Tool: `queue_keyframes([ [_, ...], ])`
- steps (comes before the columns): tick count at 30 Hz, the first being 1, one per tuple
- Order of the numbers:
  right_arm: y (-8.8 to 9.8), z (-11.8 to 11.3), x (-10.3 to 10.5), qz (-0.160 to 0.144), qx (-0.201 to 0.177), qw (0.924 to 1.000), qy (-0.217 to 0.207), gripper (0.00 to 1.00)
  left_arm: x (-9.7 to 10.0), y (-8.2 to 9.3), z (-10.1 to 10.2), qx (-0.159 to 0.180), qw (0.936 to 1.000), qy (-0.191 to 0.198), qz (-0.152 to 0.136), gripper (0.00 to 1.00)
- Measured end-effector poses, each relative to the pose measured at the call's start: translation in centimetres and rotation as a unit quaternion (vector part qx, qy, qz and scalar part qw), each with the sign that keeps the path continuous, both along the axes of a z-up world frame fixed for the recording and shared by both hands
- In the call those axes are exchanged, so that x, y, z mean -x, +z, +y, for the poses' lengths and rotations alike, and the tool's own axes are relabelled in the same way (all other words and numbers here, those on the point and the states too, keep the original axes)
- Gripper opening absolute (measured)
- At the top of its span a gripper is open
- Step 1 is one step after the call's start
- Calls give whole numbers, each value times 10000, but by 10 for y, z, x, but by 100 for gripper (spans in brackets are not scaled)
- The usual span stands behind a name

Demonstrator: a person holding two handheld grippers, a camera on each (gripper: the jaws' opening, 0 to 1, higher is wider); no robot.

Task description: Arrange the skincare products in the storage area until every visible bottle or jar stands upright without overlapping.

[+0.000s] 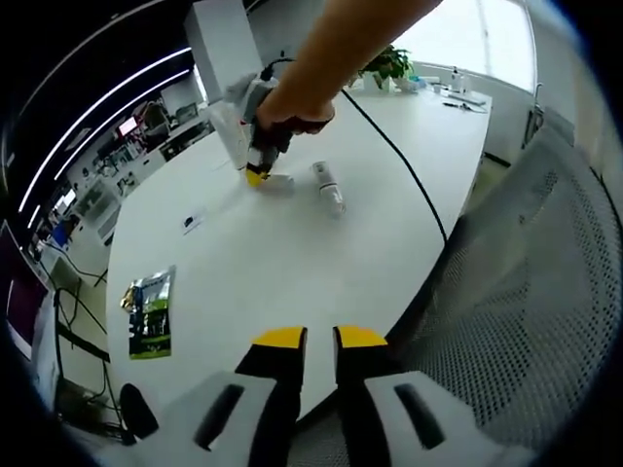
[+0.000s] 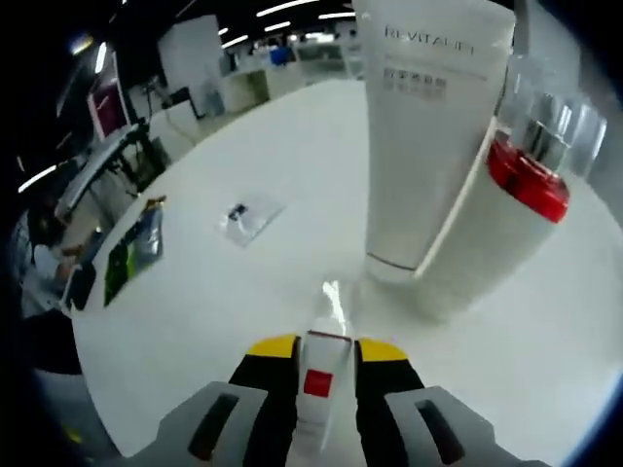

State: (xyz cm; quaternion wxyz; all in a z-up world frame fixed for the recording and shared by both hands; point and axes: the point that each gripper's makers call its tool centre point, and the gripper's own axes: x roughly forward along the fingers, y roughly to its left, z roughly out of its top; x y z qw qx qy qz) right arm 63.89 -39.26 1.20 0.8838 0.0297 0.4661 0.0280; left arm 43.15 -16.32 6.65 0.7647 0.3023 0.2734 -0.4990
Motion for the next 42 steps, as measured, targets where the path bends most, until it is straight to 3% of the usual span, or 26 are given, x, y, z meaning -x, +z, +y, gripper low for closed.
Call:
queue_keyframes([
  [3, -4, 1, -2, 226, -44, 9997, 118, 22, 0, 0, 0, -10, 10000, 8, 11, 11],
  [6, -16, 8, 12, 729, -77, 9966, 374, 22, -1, -1, 1, -17, 10000, 27, 23, 11],
  [7, -18, 10, 13, 752, -108, 9962, 414, 22, -1, -1, 1, -15, 10000, 31, 21, 11],
  [8, -15, 8, 7, 496, 68, 9969, 611, 22, -1, 0, 1, 0, 10000, 34, 17, 11],
  [10, -15, 6, 17, 677, 212, 9959, 561, 21, -2, 2, 0, 61, 9999, 74, 39, 11],
  [13, -9, 11, 18, 434, 139, 9976, 514, 18, -7, 14, -5, 459, 9988, 177, -16, 10],
  [19, 14, 42, 28, -96, -285, 9963, 803, 17, -7, 23, -10, 833, 9962, 247, 113, 17],
  [21, 23, 53, 34, -254, -403, 9951, 866, 17, -8, 35, -18, 1269, 9912, 337, 173, 22],
  [22, 31, 67, 39, -388, -644, 9924, 977, 18, -9, 39, -18, 1411, 9890, 407, 202, 23],
  [24, 41, 81, 47, -586, -804, 9901, 989, 18, -9, 43, -18, 1527, 9868, 461, 280, 23],
  [26, 49, 95, 50, -893, -1076, 9833, 1166, 17, -10, 43, -18, 1566, 9861, 469, 309, 24],
  [31, 85, 128, 80, -1499, -1695, 9686, 1034, 18, -11, 45, -17, 1627, 9846, 528, 354, 22],
  [34, 100, 141, 96, -1710, -2022, 9585, 1051, 18, -11, 50, -18, 1797, 9809, 582, 459, 24],
  [36, 111, 147, 102, -1922, -2238, 9501, 1019, 18, -9, 59, -24, 2113, 9738, 605, 582, 28],
  [37, 116, 150, 108, -2011, -2355, 9455, 1004, 18, -10, 66, -26, 2383, 9663, 681, 693, 31],
  [38, 121, 153, 114, -2099, -2461, 9414, 960, 18, -10, 70, -27, 2502, 9628, 704, 733, 34],
  [39, 122, 154, 123, -2092, -2376, 9434, 992, 18, -12, 73, -26, 2607, 9588, 794, 802, 36],
  [41, 130, 155, 130, -2298, -2343, 9397, 958, 18, -12, 76, -26, 2728, 9538, 845, 930, 40],
  [42, 139, 161, 134, -2489, -2614, 9283, 898, 18, -12, 78, -27, 2772, 9530, 808, 922, 40],
])
